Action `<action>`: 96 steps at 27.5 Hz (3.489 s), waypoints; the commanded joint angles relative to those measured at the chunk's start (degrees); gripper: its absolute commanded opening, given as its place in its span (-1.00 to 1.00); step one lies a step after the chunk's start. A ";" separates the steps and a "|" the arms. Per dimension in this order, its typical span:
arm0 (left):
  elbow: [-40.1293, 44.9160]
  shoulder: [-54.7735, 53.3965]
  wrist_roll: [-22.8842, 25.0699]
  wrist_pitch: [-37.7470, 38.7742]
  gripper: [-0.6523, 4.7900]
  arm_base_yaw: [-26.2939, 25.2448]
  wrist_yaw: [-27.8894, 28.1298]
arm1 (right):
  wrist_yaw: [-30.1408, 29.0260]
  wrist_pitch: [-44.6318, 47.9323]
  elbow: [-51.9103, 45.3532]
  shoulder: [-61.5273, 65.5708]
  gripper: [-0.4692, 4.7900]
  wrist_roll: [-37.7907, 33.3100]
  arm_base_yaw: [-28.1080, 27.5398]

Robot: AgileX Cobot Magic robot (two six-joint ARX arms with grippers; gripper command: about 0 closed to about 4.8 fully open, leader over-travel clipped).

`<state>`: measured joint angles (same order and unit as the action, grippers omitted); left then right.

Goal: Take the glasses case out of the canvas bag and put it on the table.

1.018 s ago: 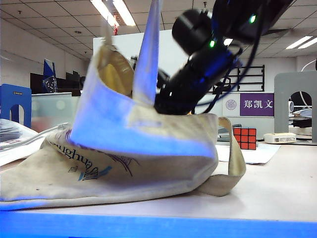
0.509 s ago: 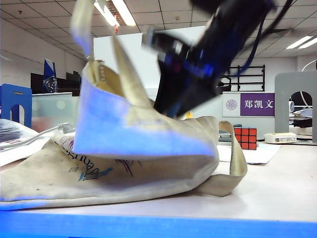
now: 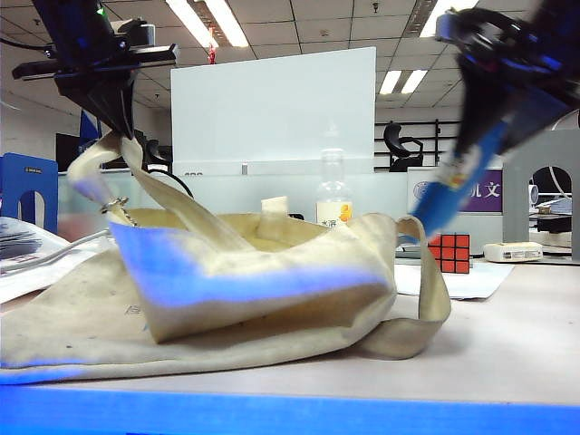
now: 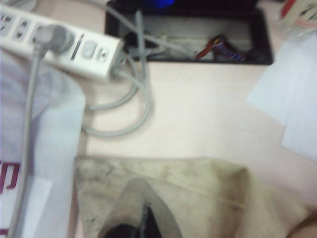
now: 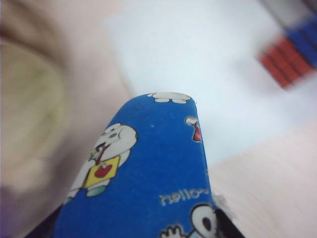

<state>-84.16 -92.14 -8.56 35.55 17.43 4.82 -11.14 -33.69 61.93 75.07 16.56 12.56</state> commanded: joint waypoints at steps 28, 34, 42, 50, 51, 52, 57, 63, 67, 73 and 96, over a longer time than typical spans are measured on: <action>-13.07 1.97 -8.33 -48.35 0.86 0.07 -10.19 | 5.64 11.69 8.22 -17.70 0.15 -12.33 -6.27; -20.87 -1.27 -4.92 -18.05 1.00 -0.15 -7.82 | 4.63 6.32 8.37 -25.66 0.15 -15.72 -7.13; -20.90 -1.92 -4.87 11.08 1.00 -3.34 -5.73 | 3.54 -2.19 8.37 -33.88 0.15 -16.76 -7.10; -20.39 -0.50 -4.42 30.60 1.00 -6.95 -2.67 | 3.48 -7.13 8.33 -43.85 0.15 -17.20 -7.06; -19.78 1.09 -4.33 28.89 1.00 -6.80 -1.31 | 3.39 -8.72 8.31 -44.94 0.15 -17.20 -7.02; -18.45 4.55 -4.94 23.91 0.90 -6.10 0.57 | 3.54 -11.58 8.24 -46.77 0.15 -17.18 -7.02; -10.32 21.51 -8.20 -1.62 0.11 -4.70 4.13 | 8.46 -11.37 1.53 -57.00 0.07 -18.36 -7.04; 14.45 44.98 -3.89 -5.75 -0.01 -4.70 9.75 | 9.31 3.48 -20.24 -71.04 0.06 -28.09 -6.97; 35.65 70.51 -2.49 -12.04 -0.76 -4.72 18.88 | 9.66 11.06 -31.67 -73.24 0.06 -36.26 -7.04; 53.81 91.76 -0.42 -9.70 -0.78 -4.76 24.90 | 11.93 24.26 -47.32 -71.91 0.05 -42.07 -6.99; 83.69 87.91 -6.67 -29.38 -0.76 -8.72 16.94 | 15.93 32.81 -61.51 -67.95 -0.68 -13.07 -6.78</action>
<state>-0.43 -4.23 -14.50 6.57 8.75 22.55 4.95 -1.58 0.58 7.07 2.92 5.98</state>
